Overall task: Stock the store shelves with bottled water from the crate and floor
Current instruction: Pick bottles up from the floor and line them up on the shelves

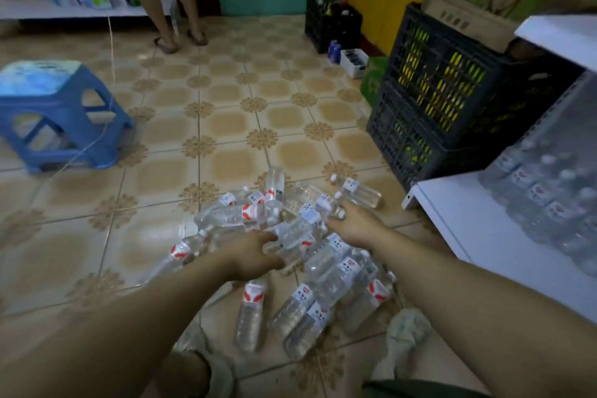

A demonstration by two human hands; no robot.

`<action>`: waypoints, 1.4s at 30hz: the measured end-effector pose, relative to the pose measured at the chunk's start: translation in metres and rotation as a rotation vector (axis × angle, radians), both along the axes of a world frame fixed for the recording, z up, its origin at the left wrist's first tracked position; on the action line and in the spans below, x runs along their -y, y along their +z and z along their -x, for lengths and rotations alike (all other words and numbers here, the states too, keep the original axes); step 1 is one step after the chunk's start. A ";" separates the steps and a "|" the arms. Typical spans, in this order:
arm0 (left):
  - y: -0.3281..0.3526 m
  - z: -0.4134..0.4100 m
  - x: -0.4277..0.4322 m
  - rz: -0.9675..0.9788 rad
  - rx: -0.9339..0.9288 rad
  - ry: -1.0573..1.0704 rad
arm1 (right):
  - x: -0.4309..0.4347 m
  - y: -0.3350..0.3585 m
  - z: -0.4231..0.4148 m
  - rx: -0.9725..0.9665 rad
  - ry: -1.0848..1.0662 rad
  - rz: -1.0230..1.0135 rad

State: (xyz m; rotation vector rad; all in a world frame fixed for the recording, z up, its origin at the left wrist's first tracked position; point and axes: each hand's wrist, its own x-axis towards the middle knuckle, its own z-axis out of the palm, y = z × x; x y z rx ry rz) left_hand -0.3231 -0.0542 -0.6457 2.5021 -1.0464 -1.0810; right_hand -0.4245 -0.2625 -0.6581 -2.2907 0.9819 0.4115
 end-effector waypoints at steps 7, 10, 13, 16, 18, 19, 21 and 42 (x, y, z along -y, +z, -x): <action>-0.105 -0.003 0.063 -0.115 -0.208 -0.024 | 0.042 -0.106 0.016 -0.139 -0.142 -0.122; -0.152 -0.002 0.095 -0.156 -0.258 -0.060 | 0.066 -0.153 0.014 -0.191 -0.210 -0.142; -0.202 -0.002 0.123 -0.167 -0.277 -0.057 | 0.083 -0.197 0.008 -0.207 -0.302 -0.197; -0.246 -0.004 0.148 -0.148 -0.253 -0.014 | 0.099 -0.236 -0.004 -0.205 -0.374 -0.203; -0.272 -0.006 0.164 -0.125 -0.258 0.044 | 0.109 -0.260 -0.007 -0.189 -0.392 -0.190; -0.285 -0.006 0.170 -0.116 -0.263 0.075 | 0.112 -0.269 -0.008 -0.185 -0.397 -0.193; -0.306 -0.005 0.181 -0.097 -0.276 0.148 | 0.113 -0.282 -0.010 -0.180 -0.435 -0.230; -0.020 0.062 0.201 0.363 -0.772 -0.014 | 0.063 0.000 0.089 0.865 -1.164 -0.217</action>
